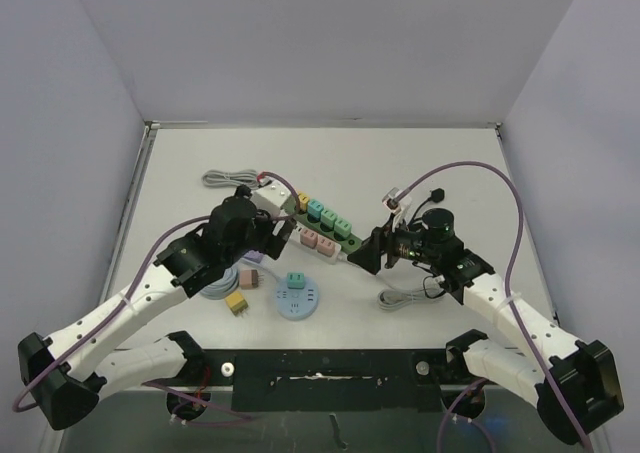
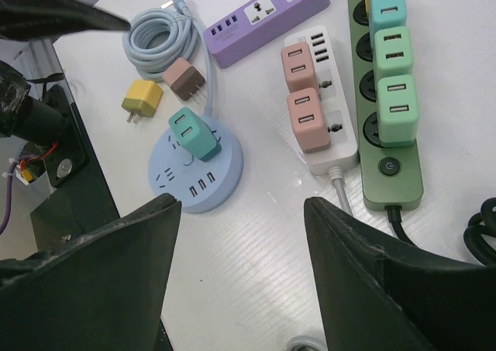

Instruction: Insert the plug

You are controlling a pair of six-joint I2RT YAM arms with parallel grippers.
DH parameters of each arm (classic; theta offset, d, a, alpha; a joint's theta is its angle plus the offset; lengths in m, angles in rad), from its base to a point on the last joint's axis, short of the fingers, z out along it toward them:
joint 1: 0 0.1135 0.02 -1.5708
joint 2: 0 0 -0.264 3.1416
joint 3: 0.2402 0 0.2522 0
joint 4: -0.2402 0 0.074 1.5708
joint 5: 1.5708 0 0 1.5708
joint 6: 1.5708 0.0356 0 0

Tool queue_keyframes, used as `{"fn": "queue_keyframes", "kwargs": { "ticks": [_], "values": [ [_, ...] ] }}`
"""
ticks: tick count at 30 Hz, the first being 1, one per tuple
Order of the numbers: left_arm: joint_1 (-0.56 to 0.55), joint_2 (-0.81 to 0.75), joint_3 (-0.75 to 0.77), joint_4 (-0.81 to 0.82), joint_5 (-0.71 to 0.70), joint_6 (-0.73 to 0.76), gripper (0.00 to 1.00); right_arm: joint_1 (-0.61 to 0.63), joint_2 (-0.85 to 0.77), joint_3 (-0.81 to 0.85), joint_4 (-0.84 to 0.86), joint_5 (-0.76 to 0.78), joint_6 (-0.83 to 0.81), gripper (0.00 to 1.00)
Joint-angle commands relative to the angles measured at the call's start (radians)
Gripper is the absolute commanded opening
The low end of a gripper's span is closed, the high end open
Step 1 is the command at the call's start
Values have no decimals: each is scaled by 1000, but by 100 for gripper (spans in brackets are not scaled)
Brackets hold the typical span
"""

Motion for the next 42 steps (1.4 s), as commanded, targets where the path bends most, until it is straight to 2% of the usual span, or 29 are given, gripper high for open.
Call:
{"fn": "queue_keyframes", "kwargs": {
  "ticks": [1,5,10,14,24,35,37,42],
  "values": [
    [-1,-60,-17,71,-187,-518,81,-3,71,129,-25,6,57,65],
    [6,-135,-122,-6,-189,-774,81,-1,124,177,-32,33,75,64],
    [6,-208,-264,-146,-260,-1102,80,6,147,163,27,43,101,61],
    [3,-231,-355,-216,-297,-1285,77,13,183,169,27,42,108,59],
    [1,-197,-415,-348,-379,-1507,77,27,247,191,-8,106,107,57],
    [4,-73,-459,-282,-335,-1532,77,46,302,224,-57,173,76,52],
    [4,-65,-468,-272,-336,-1531,70,51,305,224,-60,183,72,52],
    [6,-46,-478,-270,-362,-1529,43,63,303,222,-61,196,70,51]
  ]
}}
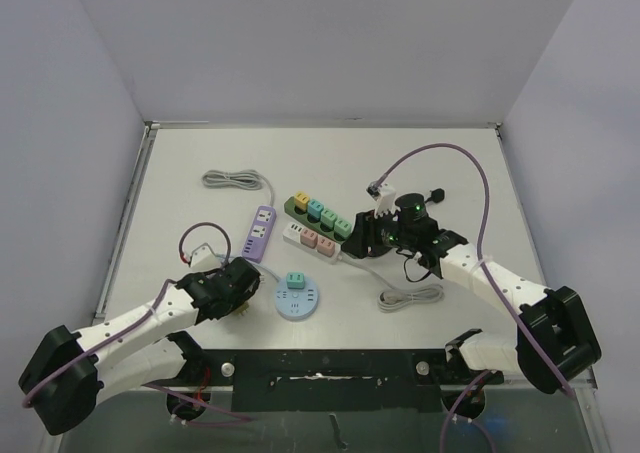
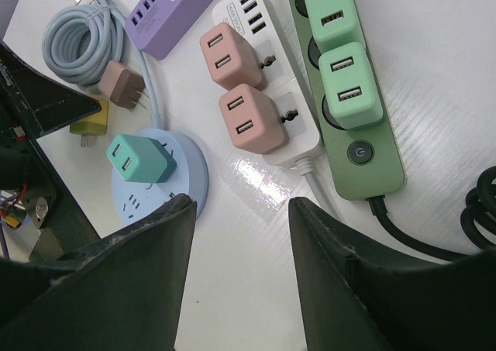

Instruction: Insert the plug

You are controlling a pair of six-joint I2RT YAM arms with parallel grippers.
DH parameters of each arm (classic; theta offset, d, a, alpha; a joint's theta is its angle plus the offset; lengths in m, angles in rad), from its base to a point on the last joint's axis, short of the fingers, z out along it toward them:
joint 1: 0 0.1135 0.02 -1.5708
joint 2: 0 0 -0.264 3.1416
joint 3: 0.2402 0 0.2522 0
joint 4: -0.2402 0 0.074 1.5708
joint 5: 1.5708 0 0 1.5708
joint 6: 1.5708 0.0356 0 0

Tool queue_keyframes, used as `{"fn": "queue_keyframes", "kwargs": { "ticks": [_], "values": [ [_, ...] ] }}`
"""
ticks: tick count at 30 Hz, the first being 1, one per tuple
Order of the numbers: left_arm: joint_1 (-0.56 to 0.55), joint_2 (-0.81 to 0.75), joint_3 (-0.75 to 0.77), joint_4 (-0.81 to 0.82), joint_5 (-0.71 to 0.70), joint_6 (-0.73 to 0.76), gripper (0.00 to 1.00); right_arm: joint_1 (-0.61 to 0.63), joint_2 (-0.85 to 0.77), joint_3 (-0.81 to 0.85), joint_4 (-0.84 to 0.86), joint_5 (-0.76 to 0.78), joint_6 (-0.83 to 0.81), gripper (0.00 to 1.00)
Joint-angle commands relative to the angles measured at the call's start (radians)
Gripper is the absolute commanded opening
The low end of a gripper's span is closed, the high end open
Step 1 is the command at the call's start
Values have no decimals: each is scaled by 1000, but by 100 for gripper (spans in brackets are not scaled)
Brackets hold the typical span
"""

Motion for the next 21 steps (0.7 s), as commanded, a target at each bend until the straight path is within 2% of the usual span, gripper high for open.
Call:
{"fn": "queue_keyframes", "kwargs": {
  "ticks": [1,8,12,16,21],
  "values": [
    [3,14,-2,30,-49,-9,40,15,-5,48,23,29,-16,51],
    [7,40,1,53,-58,20,38,31,-17,52,16,45,-17,51],
    [21,47,-3,84,-43,53,45,44,-29,50,15,54,-16,51],
    [40,63,-5,104,-25,81,46,58,-39,48,15,64,-14,52],
    [56,57,9,117,-10,121,39,77,-52,48,21,76,-16,53]
  ]
}}
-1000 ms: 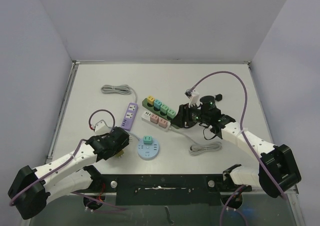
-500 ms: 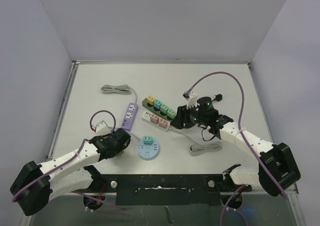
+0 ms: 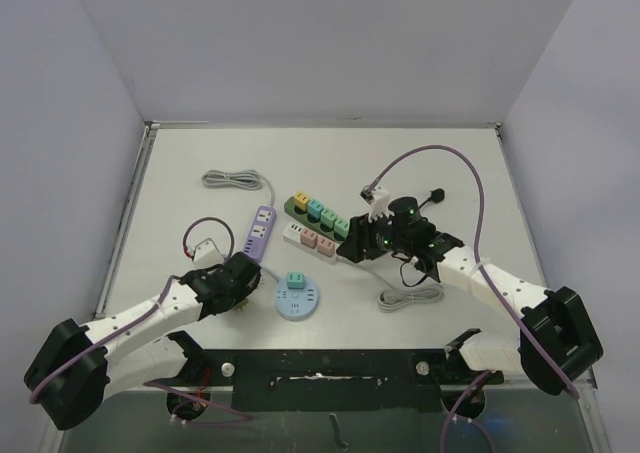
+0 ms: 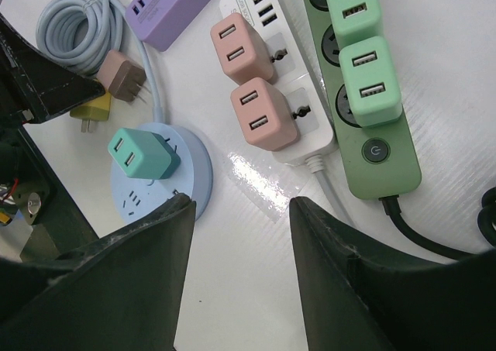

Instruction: Insert the plug

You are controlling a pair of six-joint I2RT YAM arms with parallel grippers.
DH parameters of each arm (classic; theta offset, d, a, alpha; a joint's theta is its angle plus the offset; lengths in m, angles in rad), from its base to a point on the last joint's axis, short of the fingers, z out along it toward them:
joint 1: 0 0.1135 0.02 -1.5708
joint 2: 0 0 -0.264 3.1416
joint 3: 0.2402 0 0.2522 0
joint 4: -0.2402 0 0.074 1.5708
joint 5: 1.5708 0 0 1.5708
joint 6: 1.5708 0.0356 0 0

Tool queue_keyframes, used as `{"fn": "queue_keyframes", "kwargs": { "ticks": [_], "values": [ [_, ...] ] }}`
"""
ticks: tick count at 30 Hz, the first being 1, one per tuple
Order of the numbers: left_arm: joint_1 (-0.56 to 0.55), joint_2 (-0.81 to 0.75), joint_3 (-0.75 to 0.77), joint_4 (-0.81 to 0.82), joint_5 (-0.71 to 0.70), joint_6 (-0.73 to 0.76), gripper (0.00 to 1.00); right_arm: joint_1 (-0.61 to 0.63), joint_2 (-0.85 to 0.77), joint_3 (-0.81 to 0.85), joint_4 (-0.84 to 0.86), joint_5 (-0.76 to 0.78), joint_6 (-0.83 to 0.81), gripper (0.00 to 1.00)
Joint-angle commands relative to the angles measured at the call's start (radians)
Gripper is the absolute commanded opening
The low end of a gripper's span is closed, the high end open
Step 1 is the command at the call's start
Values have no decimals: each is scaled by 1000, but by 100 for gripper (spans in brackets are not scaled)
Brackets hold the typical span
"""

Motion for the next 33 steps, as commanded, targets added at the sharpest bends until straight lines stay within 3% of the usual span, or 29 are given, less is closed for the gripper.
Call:
{"fn": "queue_keyframes", "kwargs": {
  "ticks": [1,12,20,33],
  "values": [
    [17,-8,19,24,4,52,37,22,-49,48,30,27,-13,53],
    [24,-154,241,-26,-5,152,32,156,-62,5,251,83,63,57],
    [29,-179,368,220,66,255,32,283,27,73,441,197,156,59],
    [39,-123,377,410,217,263,32,294,145,144,590,195,328,59]
  ]
}}
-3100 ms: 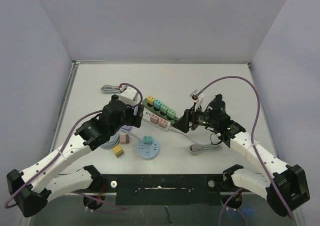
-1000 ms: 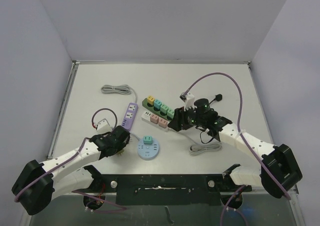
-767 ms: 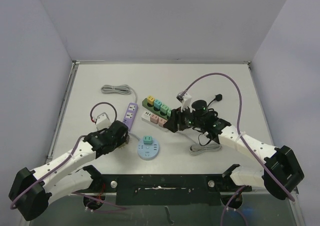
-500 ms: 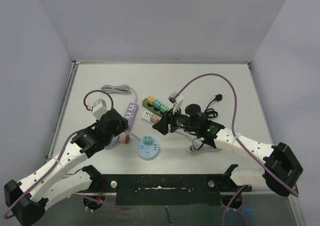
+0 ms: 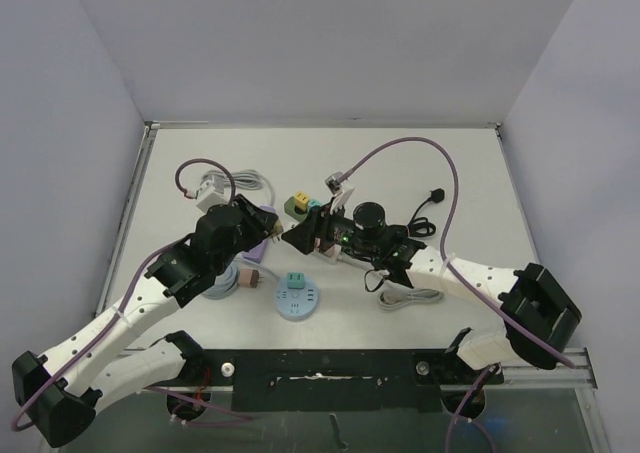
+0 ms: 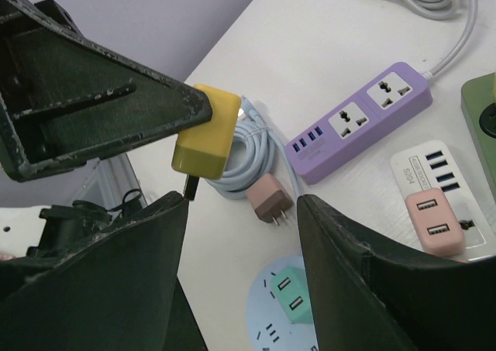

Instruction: Insert the plug

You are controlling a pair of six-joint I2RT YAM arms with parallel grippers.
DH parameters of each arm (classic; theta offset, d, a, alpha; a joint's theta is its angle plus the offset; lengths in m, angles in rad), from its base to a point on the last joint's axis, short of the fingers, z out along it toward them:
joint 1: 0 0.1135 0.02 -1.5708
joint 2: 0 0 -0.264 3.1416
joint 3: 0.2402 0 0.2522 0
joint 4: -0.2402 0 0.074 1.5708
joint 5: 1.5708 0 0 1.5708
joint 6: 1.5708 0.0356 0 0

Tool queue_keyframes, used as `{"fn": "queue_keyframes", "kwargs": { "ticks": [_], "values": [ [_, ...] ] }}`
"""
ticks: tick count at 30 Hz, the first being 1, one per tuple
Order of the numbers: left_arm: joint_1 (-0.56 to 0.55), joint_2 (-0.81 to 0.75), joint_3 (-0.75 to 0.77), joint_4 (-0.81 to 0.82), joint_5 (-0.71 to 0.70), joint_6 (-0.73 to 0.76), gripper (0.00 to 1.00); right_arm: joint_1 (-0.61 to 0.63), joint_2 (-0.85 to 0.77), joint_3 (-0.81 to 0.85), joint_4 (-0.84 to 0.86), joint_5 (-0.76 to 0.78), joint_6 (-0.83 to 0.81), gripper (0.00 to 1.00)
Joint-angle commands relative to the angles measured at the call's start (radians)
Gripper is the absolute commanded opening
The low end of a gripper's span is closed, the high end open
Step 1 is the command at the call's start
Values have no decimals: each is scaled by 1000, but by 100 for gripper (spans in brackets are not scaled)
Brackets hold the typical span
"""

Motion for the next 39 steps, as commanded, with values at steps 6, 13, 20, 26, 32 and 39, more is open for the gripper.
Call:
{"fn": "queue_keyframes", "kwargs": {
  "ticks": [6,13,20,26,32,39],
  "values": [
    [17,-4,-12,158,119,-17,32,3,55,80,145,1,127,58],
    [21,1,-41,180,151,-40,32,-10,82,81,165,-2,176,52],
    [24,7,-51,199,184,-49,34,-28,103,81,203,-39,221,32],
    [32,2,-53,216,228,-17,56,-67,105,58,271,-127,203,13],
    [81,-83,-32,246,301,219,82,-155,45,-66,481,-433,132,9],
    [91,-115,130,90,685,694,82,-218,-62,-126,435,-711,3,8]
  ]
}}
